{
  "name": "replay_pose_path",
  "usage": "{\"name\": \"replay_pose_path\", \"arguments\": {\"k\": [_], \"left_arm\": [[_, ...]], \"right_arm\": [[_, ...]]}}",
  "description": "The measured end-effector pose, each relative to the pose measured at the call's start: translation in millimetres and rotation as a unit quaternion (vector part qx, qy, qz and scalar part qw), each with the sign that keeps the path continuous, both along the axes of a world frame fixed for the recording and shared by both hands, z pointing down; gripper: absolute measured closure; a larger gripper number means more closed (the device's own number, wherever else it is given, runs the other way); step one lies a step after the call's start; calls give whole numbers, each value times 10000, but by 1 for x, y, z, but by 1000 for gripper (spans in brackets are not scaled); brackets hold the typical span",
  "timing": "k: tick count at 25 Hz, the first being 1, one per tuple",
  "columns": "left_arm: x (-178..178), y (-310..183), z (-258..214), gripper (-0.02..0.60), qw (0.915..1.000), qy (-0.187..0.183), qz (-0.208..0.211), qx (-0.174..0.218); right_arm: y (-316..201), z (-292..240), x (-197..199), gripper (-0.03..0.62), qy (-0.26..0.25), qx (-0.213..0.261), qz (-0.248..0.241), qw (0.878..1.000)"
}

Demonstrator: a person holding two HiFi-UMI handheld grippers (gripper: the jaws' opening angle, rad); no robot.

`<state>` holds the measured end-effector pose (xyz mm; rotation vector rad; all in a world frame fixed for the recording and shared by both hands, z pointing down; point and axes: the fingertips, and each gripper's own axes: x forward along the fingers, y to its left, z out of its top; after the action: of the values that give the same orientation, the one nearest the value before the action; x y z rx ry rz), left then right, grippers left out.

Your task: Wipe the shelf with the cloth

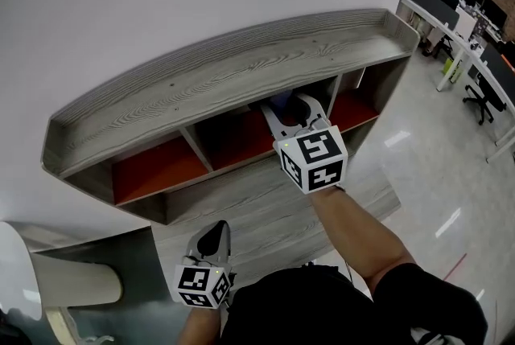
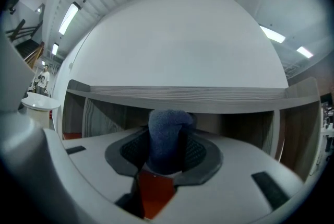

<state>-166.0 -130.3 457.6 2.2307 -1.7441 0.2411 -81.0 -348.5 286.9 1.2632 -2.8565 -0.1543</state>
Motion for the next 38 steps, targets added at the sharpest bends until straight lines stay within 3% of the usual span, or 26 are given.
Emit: {"name": "replay_pose_path", "arguments": {"k": [9, 21, 38], "left_arm": [[-15, 10, 3, 572, 9998, 44, -177, -1], [-29, 19, 7, 572, 9994, 127, -329, -1], [-39, 19, 7, 571, 9993, 241, -289, 52]], "right_arm": [[25, -1, -47, 448, 393, 379, -331, 9980], [58, -4, -101, 448, 549, 477, -815, 9940], [77, -5, -122, 456, 662, 630, -1013, 9906]]}}
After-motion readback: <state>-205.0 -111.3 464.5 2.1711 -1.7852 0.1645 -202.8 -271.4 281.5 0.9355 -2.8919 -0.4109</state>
